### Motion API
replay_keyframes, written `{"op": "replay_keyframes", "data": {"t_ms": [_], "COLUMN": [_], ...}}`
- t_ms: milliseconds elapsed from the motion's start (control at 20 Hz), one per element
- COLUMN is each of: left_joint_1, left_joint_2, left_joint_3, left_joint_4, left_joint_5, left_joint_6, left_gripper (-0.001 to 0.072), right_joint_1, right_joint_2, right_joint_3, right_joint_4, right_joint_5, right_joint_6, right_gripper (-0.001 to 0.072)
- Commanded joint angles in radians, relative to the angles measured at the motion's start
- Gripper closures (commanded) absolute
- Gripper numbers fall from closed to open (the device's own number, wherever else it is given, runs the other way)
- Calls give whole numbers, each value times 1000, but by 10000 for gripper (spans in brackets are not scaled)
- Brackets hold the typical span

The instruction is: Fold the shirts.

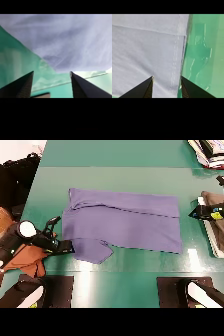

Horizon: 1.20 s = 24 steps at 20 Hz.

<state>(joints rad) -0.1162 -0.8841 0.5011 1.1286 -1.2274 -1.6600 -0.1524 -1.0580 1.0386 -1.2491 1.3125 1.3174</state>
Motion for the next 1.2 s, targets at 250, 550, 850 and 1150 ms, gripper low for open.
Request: {"op": "replay_keyframes", "data": {"t_ms": [250, 550, 850, 1150], "left_joint_1": [0, 0, 0, 0], "left_joint_2": [20, 20, 19, 20], "left_joint_3": [-139, -14, 74, 74], "left_joint_4": [-175, -175, -174, -175], "left_joint_5": [254, 191, 166, 180], "left_joint_6": [-9, 59, 101, 109], "left_gripper": [188, 685, 684, 685], "right_joint_1": [-1, -3, -192, -211], "right_joint_2": [10, 13, 16, 16], "right_joint_3": [-11, -38, -336, -501], "right_joint_4": [2, -116, -47, 80], "right_joint_5": [11, 129, 99, -3], "right_joint_6": [-1, 0, -1, -28], "right_gripper": [315, 315, 86, 207]}}
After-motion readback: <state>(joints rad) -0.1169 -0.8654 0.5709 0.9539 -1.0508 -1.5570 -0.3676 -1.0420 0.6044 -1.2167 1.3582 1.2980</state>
